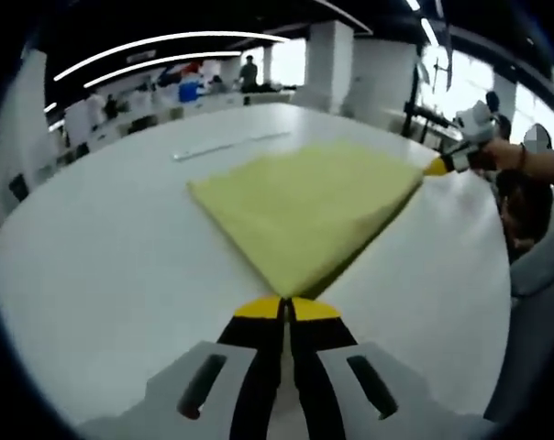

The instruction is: Fold the garment on the visible template until the final outline fits inside the template.

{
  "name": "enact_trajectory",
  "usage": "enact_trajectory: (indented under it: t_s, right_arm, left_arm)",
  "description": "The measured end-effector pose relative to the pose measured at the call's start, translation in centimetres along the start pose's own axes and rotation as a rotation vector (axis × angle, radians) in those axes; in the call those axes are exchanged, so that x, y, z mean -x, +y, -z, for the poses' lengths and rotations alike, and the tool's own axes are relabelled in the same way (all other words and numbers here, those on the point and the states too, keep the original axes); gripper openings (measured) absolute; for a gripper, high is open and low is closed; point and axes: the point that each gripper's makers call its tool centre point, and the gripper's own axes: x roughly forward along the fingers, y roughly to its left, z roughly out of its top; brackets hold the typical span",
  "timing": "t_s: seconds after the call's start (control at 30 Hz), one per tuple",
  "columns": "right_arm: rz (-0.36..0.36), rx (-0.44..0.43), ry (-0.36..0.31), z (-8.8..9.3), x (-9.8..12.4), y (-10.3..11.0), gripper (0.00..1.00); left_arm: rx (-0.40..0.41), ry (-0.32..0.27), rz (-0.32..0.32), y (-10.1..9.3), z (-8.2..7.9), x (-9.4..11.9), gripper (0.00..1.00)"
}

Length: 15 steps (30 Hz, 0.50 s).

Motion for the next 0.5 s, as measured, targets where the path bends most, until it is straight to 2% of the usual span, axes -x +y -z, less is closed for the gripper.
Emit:
enact_trajectory:
  t_s: [0.33,0.5]
  right_arm:
    - [0.000,-0.020,0.012,0.8,0.3,0.2,0.00]
    - [0.004,-0.045,0.005,0.9,0.6,0.5,0.00]
  left_arm:
    - [0.021,0.006,0.002,0.0,0.8,0.6,0.00]
    - [0.095,-0.013,0.002,0.0,1.2,1.2,0.00]
